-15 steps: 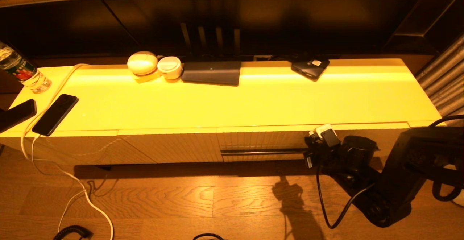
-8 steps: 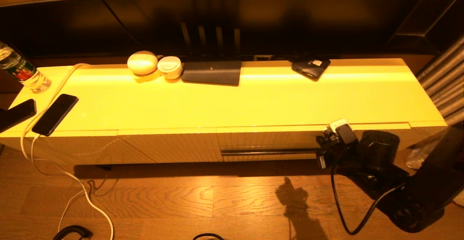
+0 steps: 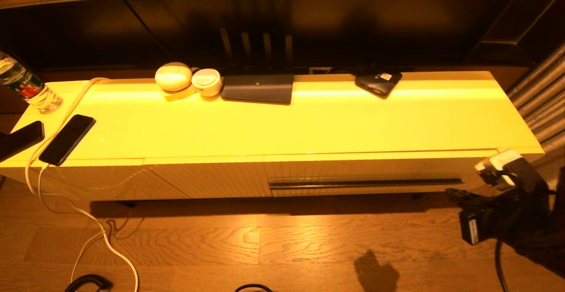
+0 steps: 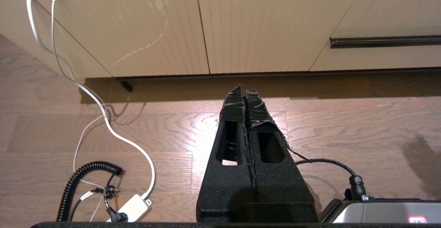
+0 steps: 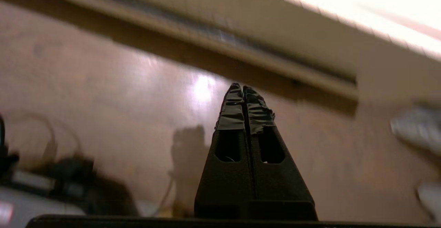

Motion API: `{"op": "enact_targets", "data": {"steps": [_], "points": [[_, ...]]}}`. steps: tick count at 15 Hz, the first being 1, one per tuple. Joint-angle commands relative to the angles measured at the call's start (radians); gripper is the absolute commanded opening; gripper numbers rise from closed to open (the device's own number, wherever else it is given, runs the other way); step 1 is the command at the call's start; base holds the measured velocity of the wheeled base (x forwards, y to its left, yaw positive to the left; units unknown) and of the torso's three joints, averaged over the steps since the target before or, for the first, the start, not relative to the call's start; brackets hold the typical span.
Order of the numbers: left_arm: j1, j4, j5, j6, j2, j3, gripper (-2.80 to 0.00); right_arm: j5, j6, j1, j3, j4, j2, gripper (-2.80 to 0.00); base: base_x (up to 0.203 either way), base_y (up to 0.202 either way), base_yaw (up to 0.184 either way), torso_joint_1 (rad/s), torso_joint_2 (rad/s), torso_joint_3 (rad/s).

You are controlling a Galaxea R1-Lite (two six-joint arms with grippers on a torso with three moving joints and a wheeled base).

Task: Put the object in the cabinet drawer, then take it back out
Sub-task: Open the drawer

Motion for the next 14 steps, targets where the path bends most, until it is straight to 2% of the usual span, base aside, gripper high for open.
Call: {"op": "enact_targets", "data": {"steps": [1, 2, 4, 8, 12, 14], "points": [[0.000, -0.001, 0.000, 0.000, 0.000, 0.002, -2.80, -0.001, 0.014, -0.062, 0.023, 0.348, -0.284, -2.80, 0.000, 0.000, 0.000, 0.000, 0.00, 0.000], [0.000, -0.001, 0.000, 0.000, 0.000, 0.002, -2.80, 0.000, 0.020, -0.083, 0.031, 0.427, -0.325, -2.80, 0.000, 0.000, 0.000, 0.000, 0.00, 0.000], [0.000, -0.001, 0.000, 0.000, 0.000, 0.002, -2.80, 0.005, 0.016, -0.093, 0.051, 0.493, -0.389, -2.80, 0.000, 0.000, 0.000, 0.000, 0.00, 0.000], [0.000, -0.001, 0.000, 0.000, 0.000, 0.002, -2.80, 0.040, -0.004, -0.107, 0.051, 0.560, -0.517, -2.80, 0.000, 0.000, 0.000, 0.000, 0.00, 0.000], [0.000, -0.001, 0.000, 0.000, 0.000, 0.003, -2.80, 0.058, 0.007, -0.170, 0.059, 0.617, -0.537, -2.80, 0.000, 0.000, 0.000, 0.000, 0.00, 0.000], [0.000, -0.001, 0.000, 0.000, 0.000, 0.002, -2.80, 0.060, 0.009, -0.173, 0.060, 0.617, -0.512, -2.80, 0.000, 0.000, 0.000, 0.000, 0.00, 0.000]]}}
